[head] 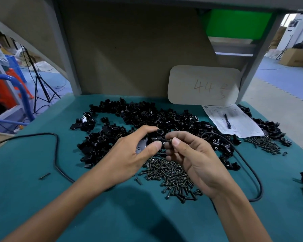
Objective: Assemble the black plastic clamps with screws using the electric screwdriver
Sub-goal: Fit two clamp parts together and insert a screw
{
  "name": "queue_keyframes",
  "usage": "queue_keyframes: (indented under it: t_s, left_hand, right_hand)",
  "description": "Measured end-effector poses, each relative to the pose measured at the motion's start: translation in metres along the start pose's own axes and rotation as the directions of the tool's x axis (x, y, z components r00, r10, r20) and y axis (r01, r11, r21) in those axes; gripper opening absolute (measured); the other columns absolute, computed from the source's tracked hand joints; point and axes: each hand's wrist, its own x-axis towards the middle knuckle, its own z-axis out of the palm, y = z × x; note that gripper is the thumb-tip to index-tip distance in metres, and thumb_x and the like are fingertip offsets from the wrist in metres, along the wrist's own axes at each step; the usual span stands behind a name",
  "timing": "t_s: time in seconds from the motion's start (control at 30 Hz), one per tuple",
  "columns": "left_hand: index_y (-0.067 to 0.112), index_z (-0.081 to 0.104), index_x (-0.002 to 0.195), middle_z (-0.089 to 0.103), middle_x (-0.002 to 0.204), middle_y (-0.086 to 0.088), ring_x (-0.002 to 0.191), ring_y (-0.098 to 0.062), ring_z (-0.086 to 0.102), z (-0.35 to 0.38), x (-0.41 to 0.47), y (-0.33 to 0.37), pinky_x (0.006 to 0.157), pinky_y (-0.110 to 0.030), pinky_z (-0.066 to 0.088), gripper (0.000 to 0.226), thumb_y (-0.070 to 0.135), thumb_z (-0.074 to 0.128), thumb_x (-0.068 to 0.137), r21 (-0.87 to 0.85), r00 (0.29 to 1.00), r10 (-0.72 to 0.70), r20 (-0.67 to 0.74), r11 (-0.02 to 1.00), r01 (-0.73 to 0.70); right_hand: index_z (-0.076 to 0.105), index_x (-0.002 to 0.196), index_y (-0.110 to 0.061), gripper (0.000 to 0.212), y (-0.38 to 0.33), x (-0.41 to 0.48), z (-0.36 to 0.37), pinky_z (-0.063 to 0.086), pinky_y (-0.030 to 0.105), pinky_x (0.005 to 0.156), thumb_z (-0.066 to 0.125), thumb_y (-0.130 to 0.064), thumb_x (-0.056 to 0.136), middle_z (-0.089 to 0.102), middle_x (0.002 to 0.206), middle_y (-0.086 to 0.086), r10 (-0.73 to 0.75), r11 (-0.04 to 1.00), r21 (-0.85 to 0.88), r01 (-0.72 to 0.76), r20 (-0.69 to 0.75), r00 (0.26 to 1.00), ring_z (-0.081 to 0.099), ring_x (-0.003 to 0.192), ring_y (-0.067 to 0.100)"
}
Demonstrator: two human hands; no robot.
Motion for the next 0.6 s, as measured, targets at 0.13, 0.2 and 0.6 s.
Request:
queue_keyframes:
  t_s: [0.13, 0.2, 0.6]
  left_hand:
    - [0.054, 0.049, 0.128, 0.069, 0.095, -0.004, 0.083, -0.026, 0.064, 0.0, 0.0, 0.002, 0.078, -0.052, 0.054, 0.045, 0.075, 0.045, 0.088, -0.029, 1.0, 0.011, 0.02, 1.0, -0.01]
    - [0.054, 0.049, 0.128, 0.069, 0.096, -0.007, 0.084, -0.029, 0.064, -0.001, 0.0, 0.003, 0.078, -0.054, 0.053, 0.044, 0.074, 0.045, 0.089, -0.033, 1.0, 0.019, 0.017, 0.999, -0.018]
    - [0.057, 0.042, 0.128, 0.06, 0.085, 0.039, 0.075, 0.011, 0.06, 0.003, -0.002, 0.009, 0.068, -0.007, 0.041, 0.033, 0.062, 0.048, 0.096, 0.053, 0.997, 0.08, 0.009, 0.995, -0.081]
  right_hand:
    - [0.079, 0.1, -0.015, 0.017, 0.0, 0.004, -0.001, 0.057, 0.025, 0.073, 0.069, -0.02, 0.087, 0.073, 0.092, 0.009, 0.003, 0.998, -0.061, -0.004, -0.015, 1.0, 0.068, 0.082, 0.016]
    - [0.076, 0.099, -0.015, 0.02, 0.001, 0.005, -0.001, 0.056, 0.025, 0.073, 0.072, -0.026, 0.083, 0.073, 0.088, 0.005, -0.018, 0.989, -0.148, 0.01, -0.056, 0.998, 0.067, 0.081, 0.015]
    - [0.049, 0.085, -0.005, 0.041, -0.007, 0.0, 0.008, 0.036, 0.041, 0.064, 0.04, -0.038, 0.109, 0.044, 0.073, 0.0, -0.082, 0.745, -0.661, 0.086, 0.037, 0.996, 0.04, 0.068, 0.017]
